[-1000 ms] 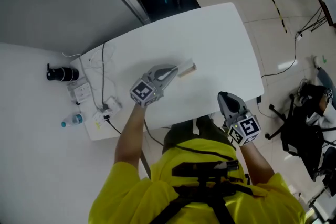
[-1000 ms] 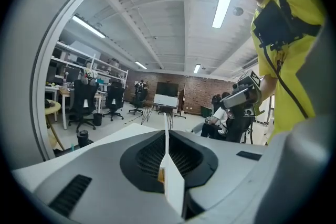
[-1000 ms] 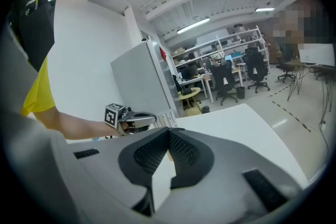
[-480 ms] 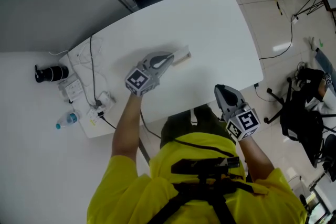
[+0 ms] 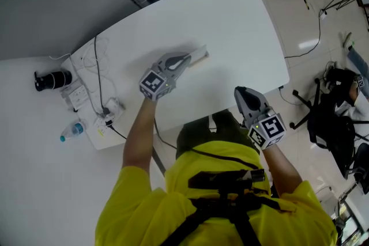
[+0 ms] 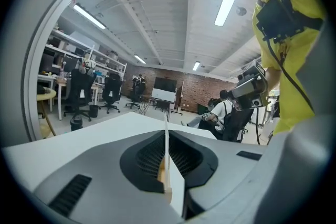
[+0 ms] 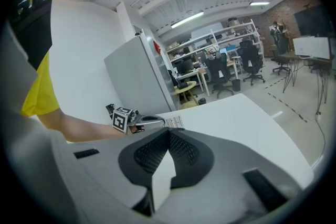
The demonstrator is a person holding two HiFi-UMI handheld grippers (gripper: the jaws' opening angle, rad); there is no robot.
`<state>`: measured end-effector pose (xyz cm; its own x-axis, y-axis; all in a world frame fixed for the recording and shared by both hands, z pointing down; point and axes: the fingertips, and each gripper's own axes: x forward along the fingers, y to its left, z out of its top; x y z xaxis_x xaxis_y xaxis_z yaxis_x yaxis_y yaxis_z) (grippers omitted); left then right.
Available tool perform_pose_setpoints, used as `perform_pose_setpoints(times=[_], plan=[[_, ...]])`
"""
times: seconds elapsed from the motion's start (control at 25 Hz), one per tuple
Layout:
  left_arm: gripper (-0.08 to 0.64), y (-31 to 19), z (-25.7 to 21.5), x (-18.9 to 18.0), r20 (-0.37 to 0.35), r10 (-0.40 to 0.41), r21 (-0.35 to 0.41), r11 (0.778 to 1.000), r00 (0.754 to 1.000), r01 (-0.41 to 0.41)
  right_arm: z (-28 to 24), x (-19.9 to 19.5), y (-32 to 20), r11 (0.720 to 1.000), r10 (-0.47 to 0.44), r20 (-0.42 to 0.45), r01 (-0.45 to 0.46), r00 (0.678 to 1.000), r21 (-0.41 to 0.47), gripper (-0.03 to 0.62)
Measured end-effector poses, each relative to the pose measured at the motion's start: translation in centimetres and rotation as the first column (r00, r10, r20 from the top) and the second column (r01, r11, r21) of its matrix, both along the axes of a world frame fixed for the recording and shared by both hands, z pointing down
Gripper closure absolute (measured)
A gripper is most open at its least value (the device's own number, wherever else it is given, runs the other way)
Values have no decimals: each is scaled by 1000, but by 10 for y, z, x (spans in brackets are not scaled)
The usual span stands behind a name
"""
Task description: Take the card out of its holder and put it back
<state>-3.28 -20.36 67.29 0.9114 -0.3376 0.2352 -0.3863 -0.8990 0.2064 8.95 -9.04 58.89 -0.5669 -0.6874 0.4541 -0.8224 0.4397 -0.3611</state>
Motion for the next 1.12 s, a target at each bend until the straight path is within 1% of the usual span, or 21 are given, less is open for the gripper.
perform_pose_setpoints(times=[0.16, 0.24, 0.28, 0.36, 0.4, 0.48, 0.56, 0.6, 0.64, 0.68, 0.72, 0.8, 0.84, 0.88, 0.96, 1.0, 1.04, 1.08, 1.12], plan=[[545, 1, 18, -1, 3, -16, -17, 1000, 1000, 17, 4, 0, -3, 1000, -1, -5, 1, 1000, -7, 586], [539, 2, 23, 0, -6, -31, -38, 999, 1000, 31, 6, 0, -5, 1000, -3, -8, 3, 1000, -10, 586], [518, 2, 25, 1, -10, -39, -50, 998, 999, 38, 7, 0, -5, 1000, -4, -8, 4, 1000, -10, 586], [430, 0, 25, -1, -20, -62, -66, 996, 998, 60, 6, 0, -7, 1000, -7, -5, 7, 1000, -4, 586], [386, -2, 20, -3, -29, -81, -69, 995, 996, 78, 4, 0, -8, 1000, -8, -3, 8, 1000, 1, 586], [385, -3, -2, -10, -73, -139, -70, 988, 988, 134, -4, 1, -9, 1000, -12, -4, 12, 1000, 11, 586], [385, -2, -34, -23, -122, -221, -64, 975, 968, 215, -18, 4, -12, 999, -15, -5, 15, 1000, 31, 586], [385, -3, -53, -32, -138, -265, -52, 964, 954, 260, -26, 4, -17, 999, -18, -5, 18, 1000, 49, 586], [385, -5, -73, -43, -150, -312, -33, 950, 938, 310, -35, 4, -23, 997, -22, -5, 22, 1000, 75, 586], [385, -7, -94, -56, -159, -362, -11, 931, 919, 365, -44, 4, -31, 994, -26, -5, 27, 1000, 104, 586], [400, -7, -114, -69, -167, -414, 10, 907, 895, 421, -54, 3, -37, 991, -31, -5, 31, 1000, 132, 586], [431, -3, -156, -93, -185, -508, 46, 851, 842, 523, -76, 2, -48, 982, -37, 0, 36, 999, 184, 586], [473, 1, -174, -105, -188, -551, 63, 819, 813, 570, -87, 2, -53, 977, -40, 3, 38, 999, 208, 586], [530, 5, -190, -116, -180, -594, 81, 785, 784, 614, -98, 1, -58, 972, -43, 5, 41, 999, 232, 586], [541, 15, -216, -135, -150, -671, 115, 718, 727, 686, -118, -3, -67, 960, -55, 14, 49, 998, 274, 586], [543, 21, -227, -143, -140, -701, 127, 688, 700, 714, -127, -5, -71, 955, -63, 20, 54, 998, 293, 586], [548, 28, -237, -149, -137, -726, 129, 662, 674, 738, -136, -8, -75, 948, -73, 27, 61, 997, 311, 586], [550, 34, -246, -153, -140, -745, 120, 641, 652, 758, -145, -12, -78, 942, -83, 34, 68, 996, 328, 586], [550, 40, -253, -156, -147, -760, 104, 624, 633, 774, -152, -15, -81, 937, -92, 40, 73, 995, 342, 586]])
